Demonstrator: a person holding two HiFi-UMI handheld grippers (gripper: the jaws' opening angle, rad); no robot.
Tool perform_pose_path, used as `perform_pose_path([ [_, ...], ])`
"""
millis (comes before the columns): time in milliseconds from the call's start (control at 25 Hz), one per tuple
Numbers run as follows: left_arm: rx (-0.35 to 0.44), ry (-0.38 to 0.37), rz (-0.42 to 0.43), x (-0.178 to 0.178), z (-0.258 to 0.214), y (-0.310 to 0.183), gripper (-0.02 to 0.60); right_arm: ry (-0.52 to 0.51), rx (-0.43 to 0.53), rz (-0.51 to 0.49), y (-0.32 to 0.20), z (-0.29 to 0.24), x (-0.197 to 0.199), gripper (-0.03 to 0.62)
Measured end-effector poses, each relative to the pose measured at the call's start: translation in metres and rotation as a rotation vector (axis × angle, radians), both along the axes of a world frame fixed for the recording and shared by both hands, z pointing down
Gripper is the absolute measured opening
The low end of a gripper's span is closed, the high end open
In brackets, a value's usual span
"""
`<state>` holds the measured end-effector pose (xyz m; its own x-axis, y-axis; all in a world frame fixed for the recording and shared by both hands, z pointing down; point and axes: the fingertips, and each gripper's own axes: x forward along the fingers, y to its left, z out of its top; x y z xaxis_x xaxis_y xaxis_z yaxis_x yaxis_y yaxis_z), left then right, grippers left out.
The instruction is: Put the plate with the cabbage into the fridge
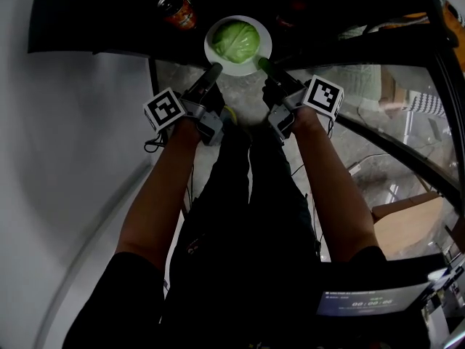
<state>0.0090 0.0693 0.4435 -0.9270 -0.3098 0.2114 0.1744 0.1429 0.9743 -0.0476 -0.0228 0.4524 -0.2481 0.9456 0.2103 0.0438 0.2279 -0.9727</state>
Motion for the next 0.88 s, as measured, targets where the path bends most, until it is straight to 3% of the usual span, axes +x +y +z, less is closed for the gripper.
perform_pose_path([
  [200,0.009,-0.015,-0.01,-0.0018,-0.0048,-0.0021,0.012,-0.001,-0.006,0.011,-0.0004,-0.0034,-0.0006,0.017],
  [440,-0.035,-0.008,0.0,0.0012,0.0001,0.0024,0.012,-0.006,0.0,0.022,0.0,-0.0041,-0.0007,0.017],
  [720,0.01,-0.01,-0.01,0.0019,-0.005,-0.0002,0.011,-0.017,0.004,0.052,-0.0002,-0.0093,-0.0003,0.017],
  [880,0.0,0.027,-0.014,0.0047,-0.001,0.0021,0.011,-0.005,0.005,0.062,-0.0008,-0.0091,-0.0004,0.017],
])
